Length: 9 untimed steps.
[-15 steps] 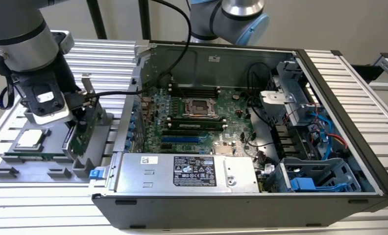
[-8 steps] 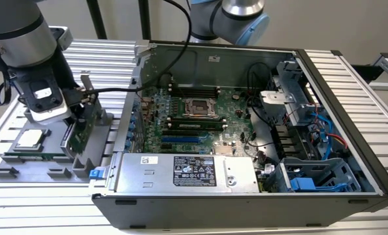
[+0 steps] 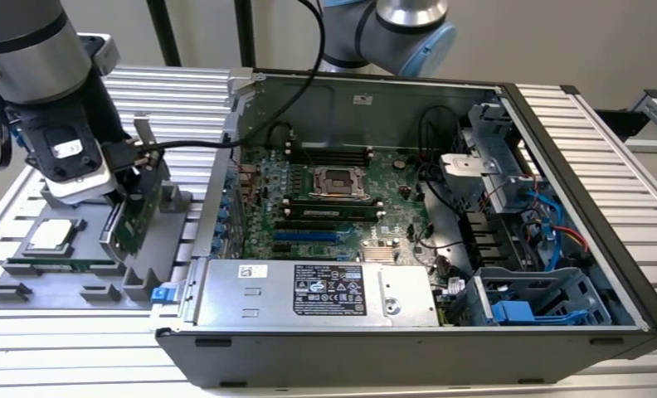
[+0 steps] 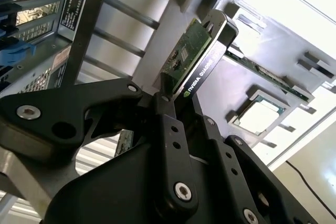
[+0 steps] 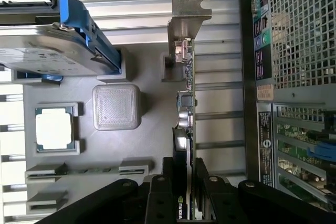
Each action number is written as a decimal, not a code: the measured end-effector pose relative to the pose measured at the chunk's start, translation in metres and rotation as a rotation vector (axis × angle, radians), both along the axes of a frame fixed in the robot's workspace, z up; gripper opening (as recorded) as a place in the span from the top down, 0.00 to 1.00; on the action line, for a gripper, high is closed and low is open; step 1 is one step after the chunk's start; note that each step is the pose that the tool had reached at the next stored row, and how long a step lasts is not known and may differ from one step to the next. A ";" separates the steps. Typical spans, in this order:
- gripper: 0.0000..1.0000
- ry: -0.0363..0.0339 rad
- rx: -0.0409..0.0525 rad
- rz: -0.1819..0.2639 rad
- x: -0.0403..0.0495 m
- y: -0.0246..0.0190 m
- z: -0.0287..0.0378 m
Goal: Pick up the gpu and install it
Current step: 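Pick up the gpu and move the gpu toward the slot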
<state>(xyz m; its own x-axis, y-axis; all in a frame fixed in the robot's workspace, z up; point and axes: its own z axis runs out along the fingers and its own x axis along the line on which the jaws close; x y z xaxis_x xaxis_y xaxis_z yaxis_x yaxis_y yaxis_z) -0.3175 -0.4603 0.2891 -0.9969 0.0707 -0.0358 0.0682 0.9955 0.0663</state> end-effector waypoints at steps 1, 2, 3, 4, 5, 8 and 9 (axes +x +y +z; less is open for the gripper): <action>1.00 0.0001 0.0001 0.000 0.0000 0.0000 0.0013; 1.00 0.0001 0.0001 0.000 0.0000 0.0000 0.0023; 1.00 0.0001 0.0000 0.000 0.0000 0.0000 0.0030; 1.00 -0.0001 0.0003 0.000 0.0000 0.0000 0.0032; 1.00 -0.0002 0.0003 0.000 0.0000 0.0000 0.0031; 1.00 0.0004 -0.0002 0.000 0.0000 0.0000 0.0034; 1.00 0.0003 -0.0002 0.000 0.0000 0.0000 0.0034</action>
<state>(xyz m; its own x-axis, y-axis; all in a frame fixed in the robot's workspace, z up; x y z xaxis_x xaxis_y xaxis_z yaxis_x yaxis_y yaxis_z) -0.3175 -0.4603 0.2925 -0.9969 0.0706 -0.0355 0.0682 0.9955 0.0661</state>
